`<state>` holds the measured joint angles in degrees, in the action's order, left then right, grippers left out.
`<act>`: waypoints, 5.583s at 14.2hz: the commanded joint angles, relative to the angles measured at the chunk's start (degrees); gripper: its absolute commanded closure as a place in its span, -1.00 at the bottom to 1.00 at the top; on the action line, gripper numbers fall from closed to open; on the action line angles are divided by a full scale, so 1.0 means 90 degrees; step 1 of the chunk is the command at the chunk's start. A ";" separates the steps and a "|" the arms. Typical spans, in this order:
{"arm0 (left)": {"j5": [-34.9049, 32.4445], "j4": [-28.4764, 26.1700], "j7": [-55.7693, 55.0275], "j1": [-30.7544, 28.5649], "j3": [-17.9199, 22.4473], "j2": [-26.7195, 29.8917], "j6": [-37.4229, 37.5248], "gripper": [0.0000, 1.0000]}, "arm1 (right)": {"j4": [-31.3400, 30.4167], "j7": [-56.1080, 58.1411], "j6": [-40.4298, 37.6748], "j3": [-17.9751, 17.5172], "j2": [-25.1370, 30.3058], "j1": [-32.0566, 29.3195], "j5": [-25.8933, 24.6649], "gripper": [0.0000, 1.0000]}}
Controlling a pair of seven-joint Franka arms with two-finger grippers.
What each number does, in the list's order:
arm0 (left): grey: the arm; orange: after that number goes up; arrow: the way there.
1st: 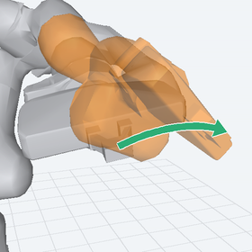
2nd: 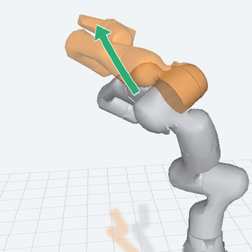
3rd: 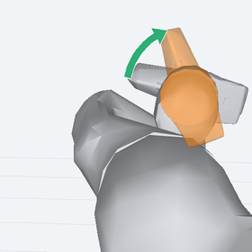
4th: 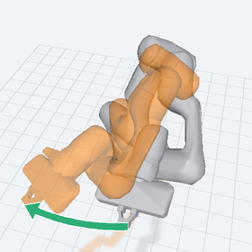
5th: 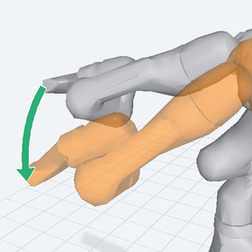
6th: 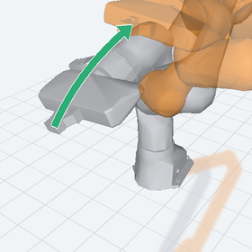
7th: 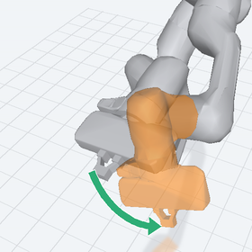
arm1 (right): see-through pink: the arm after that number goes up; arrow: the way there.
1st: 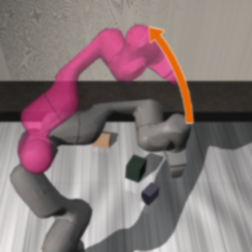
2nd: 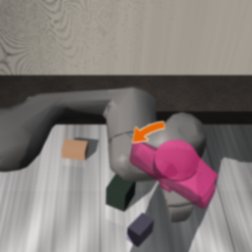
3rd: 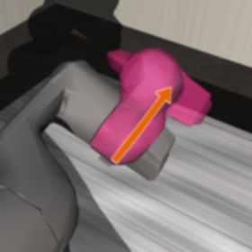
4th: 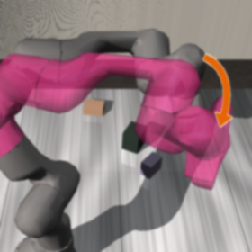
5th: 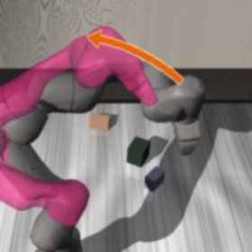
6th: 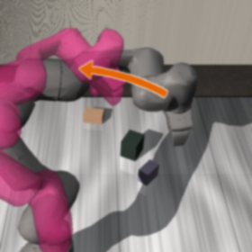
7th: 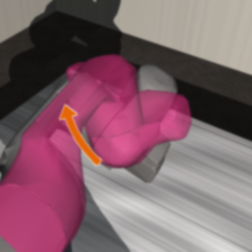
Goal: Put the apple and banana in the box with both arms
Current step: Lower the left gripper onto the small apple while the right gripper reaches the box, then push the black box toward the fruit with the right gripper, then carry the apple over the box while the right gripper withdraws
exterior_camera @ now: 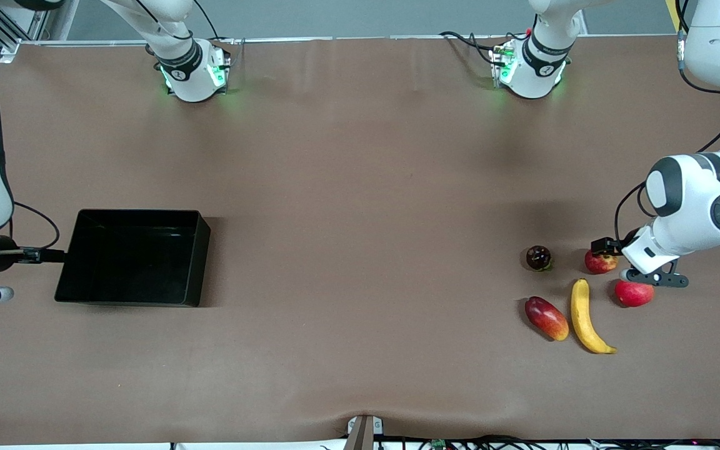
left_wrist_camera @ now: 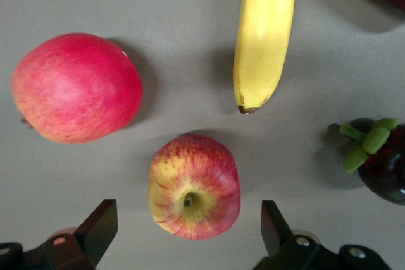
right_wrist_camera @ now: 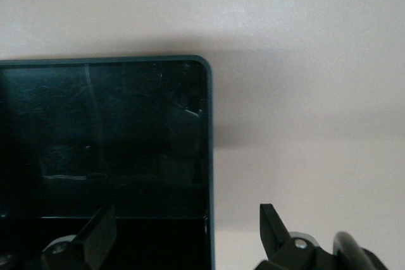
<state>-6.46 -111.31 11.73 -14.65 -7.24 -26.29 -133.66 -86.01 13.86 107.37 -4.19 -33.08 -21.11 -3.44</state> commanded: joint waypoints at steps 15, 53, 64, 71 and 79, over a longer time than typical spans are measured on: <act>0.0006 0.0326 0.0102 0.0016 0.0014 -0.0574 -0.0158 -1.00 | -0.0131 0.0618 0.0444 -0.0120 -0.0436 -0.0291 -0.0028 1.00; 0.0161 0.1792 -0.3520 0.0055 -0.2485 0.0665 0.2654 1.00 | 0.0426 -0.4909 0.0793 -0.0208 -0.0503 0.5128 0.3312 1.00; 0.0161 0.0933 -0.4661 0.0055 -0.3091 0.0919 0.2089 1.00 | 0.0446 -0.4870 0.1547 -0.0179 -0.0993 0.5335 0.3234 -0.99; 0.0084 0.0825 -0.5843 0.0747 -0.3258 0.0754 0.1659 1.00 | 0.1156 -0.4646 0.0263 -0.0091 -0.0680 0.5023 0.2748 -1.00; -0.0980 0.0795 -0.5913 0.1246 -0.3268 -0.0075 0.1074 1.00 | 0.2516 -0.4587 -0.2036 -0.0081 -0.0144 0.3422 0.2502 -1.00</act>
<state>-12.55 -104.66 -40.84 -3.78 -36.54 -24.63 -122.06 -63.30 -27.79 91.06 -4.09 -37.10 12.54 19.83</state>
